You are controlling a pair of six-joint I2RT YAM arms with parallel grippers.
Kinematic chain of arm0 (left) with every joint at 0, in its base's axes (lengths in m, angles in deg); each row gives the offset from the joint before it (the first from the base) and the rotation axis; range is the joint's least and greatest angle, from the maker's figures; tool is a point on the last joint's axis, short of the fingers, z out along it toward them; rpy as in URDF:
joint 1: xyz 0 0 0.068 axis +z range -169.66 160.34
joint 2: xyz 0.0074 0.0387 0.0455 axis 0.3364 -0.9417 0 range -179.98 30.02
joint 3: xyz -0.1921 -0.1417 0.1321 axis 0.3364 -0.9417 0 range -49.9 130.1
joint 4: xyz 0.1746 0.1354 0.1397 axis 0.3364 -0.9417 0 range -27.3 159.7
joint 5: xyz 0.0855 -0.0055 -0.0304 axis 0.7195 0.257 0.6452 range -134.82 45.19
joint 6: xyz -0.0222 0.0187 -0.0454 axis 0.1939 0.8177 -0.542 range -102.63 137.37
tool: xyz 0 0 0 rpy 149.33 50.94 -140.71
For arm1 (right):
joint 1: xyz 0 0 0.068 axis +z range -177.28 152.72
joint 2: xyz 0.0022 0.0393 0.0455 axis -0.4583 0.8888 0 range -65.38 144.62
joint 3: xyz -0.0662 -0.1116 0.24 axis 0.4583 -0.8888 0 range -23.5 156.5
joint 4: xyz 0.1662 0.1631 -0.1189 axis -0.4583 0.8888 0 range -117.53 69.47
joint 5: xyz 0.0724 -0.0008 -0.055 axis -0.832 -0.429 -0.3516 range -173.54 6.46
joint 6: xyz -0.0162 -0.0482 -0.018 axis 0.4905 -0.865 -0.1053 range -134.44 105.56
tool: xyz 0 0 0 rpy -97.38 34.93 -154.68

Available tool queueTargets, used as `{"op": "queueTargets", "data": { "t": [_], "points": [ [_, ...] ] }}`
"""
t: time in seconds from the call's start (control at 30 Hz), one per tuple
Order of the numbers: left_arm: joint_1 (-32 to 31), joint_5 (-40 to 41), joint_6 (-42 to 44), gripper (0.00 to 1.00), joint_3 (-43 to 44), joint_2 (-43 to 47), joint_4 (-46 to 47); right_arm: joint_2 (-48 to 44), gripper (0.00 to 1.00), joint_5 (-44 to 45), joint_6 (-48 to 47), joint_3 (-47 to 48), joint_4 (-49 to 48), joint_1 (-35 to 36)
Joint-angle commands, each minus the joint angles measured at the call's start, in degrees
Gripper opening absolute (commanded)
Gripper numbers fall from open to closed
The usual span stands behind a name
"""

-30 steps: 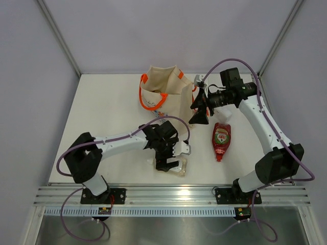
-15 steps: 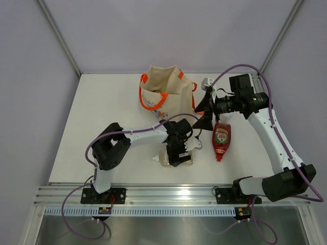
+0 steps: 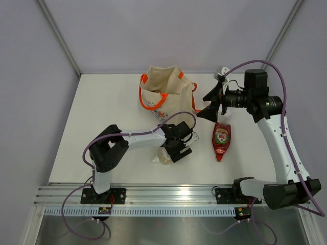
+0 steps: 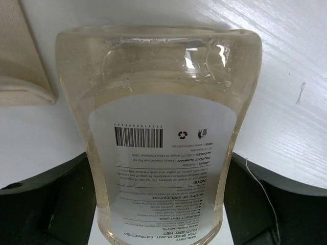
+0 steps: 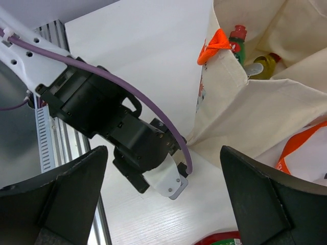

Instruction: Place the personal care products into the canvas bag

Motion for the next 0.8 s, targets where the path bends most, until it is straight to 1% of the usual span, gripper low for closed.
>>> {"op": "queueTargets", "data": {
  "t": [0.0, 0.03, 0.07, 0.1, 0.13, 0.17, 0.23, 0.33, 0.37, 0.47, 0.5, 0.6, 0.77],
  "points": [
    [-0.8, 10.2, -3.1, 0.56, -3.1, -3.6, -0.4, -1.5, 1.0, 2.0, 4.4, 2.7, -4.7, -0.5],
    [-0.9, 9.8, -3.5, 0.56, -2.4, -4.8, -1.0, -1.3, 1.0, 2.8, 5.6, 2.7, -5.5, -0.5],
    [-0.9, 9.4, -3.9, 0.52, -1.7, -5.6, -2.6, -1.2, 1.0, 3.5, 6.2, 2.8, -5.8, -0.6],
    [-0.9, 9.4, -4.6, 0.26, -0.5, -5.9, -3.3, -0.8, 1.0, 4.2, 7.1, 2.7, -6.2, -0.7],
    [-0.9, 9.3, -4.9, 0.11, -0.1, -6.3, -3.9, -0.6, 0.99, 4.9, 8.0, 2.4, -6.9, -0.9],
    [-0.9, 9.3, -5.1, 0.01, 0.0, -6.0, -4.0, -0.4, 1.0, 5.8, 8.3, 2.4, -6.9, -0.9],
    [-0.9, 10.2, -5.3, 0.0, -0.6, -4.9, -3.9, 0.4, 1.0, 6.6, 8.6, 2.5, -6.1, -1.0],
    [-0.8, 11.3, -8.0, 0.0, -1.5, -0.8, -4.4, 0.7, 1.0, 6.7, 8.1, 2.4, -5.5, -1.2],
    [-0.8, 11.4, -8.7, 0.0, -1.9, 2.1, -4.0, 0.5, 1.0, 6.7, 8.3, 2.2, -5.9, -1.6],
    [0.5, 8.5, -12.9, 0.0, -4.2, 7.2, -1.5, 0.3, 1.0, 6.3, 8.6, 1.9, -6.6, -2.1],
    [1.5, 6.1, -13.9, 0.0, -5.0, 10.6, -0.4, 0.3, 0.99, 5.9, 8.9, 1.9, -6.8, -2.3],
    [4.1, 1.7, -18.1, 0.0, -8.3, 16.4, 3.8, 0.5, 1.0, 5.2, 10.0, 1.5, -7.5, -2.6],
    [7.9, -6.2, -23.2, 0.0, -14.0, 21.7, 11.1, 0.8, 0.99, 4.4, 10.6, 0.9, -8.2, -2.9]
  ]
}}
